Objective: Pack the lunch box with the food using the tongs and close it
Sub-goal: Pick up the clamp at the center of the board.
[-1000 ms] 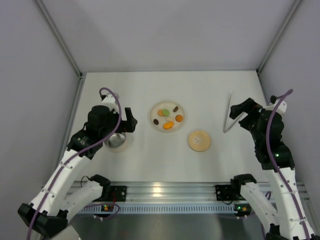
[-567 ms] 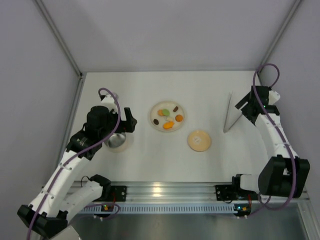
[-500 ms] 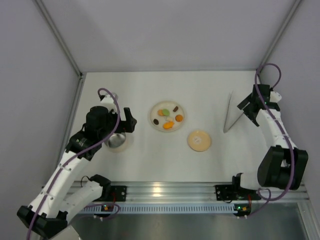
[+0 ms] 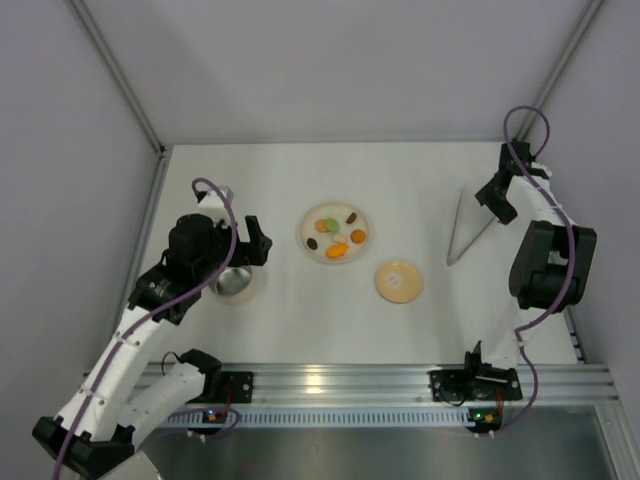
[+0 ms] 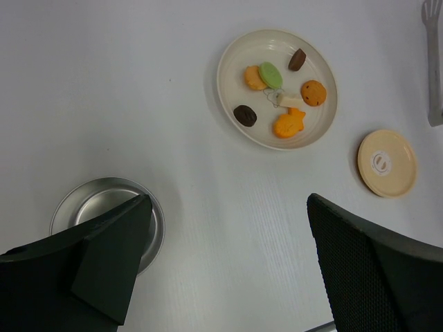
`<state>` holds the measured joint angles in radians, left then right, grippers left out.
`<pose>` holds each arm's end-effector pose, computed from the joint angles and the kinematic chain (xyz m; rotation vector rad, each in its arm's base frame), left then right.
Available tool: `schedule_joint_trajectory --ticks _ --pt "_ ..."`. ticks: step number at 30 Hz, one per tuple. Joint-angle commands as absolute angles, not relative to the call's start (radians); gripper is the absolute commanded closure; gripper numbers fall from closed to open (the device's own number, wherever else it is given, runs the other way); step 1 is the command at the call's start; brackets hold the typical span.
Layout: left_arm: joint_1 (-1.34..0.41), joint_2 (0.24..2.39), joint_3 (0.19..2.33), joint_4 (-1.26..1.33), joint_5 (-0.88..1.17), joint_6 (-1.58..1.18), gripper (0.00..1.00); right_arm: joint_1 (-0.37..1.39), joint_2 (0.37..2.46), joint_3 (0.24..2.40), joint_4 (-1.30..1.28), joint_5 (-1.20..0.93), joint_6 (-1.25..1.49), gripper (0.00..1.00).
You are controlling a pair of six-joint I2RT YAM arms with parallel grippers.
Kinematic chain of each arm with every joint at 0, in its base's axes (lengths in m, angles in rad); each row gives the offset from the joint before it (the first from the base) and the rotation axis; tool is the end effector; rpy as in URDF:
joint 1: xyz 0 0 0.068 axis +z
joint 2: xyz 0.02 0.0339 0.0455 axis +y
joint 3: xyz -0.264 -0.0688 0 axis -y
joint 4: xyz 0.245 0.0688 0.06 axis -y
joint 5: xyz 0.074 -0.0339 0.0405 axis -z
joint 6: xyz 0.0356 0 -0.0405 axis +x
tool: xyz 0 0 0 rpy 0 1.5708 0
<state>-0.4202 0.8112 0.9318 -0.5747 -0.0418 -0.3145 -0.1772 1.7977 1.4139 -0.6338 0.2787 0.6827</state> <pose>0.1583 -0.0691 0.3459 0.0816 2.0486 -0.4199 0.3781 -0.0777 0.2425 1.1483 2.2620 -0.1643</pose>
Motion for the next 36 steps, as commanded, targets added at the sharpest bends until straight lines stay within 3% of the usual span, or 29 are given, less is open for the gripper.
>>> schedule_joint_trajectory --ticks 1,11,14,19,30,33,34,36 --pt "-0.416 0.793 0.939 -0.523 -0.049 -0.308 0.01 -0.193 1.844 1.473 -0.693 0.273 0.696 0.41" --pt "-0.417 0.793 0.937 -0.528 -0.060 -0.310 0.01 -0.193 1.919 1.482 -0.706 0.302 0.707 0.48" --pt "-0.416 0.793 0.937 -0.532 -0.060 -0.310 0.01 -0.195 1.936 1.489 -0.710 0.305 0.703 0.60" --pt "-0.416 0.793 0.936 -0.532 -0.061 -0.310 0.01 -0.199 1.960 1.497 -0.712 0.314 0.696 0.71" --pt "-0.416 0.804 0.936 -0.534 -0.071 -0.308 0.01 -0.206 2.006 1.477 -0.695 0.282 0.692 0.75" --pt "-0.417 0.804 0.934 -0.534 -0.075 -0.308 0.01 -0.209 2.000 1.462 -0.687 0.268 0.698 0.87" --pt "-0.416 0.804 0.936 -0.534 -0.078 -0.310 0.01 -0.210 1.994 1.454 -0.683 0.259 0.699 0.97" --pt "-0.417 0.807 0.936 -0.535 -0.081 -0.311 0.01 -0.212 1.970 1.439 -0.669 0.247 0.704 1.00"
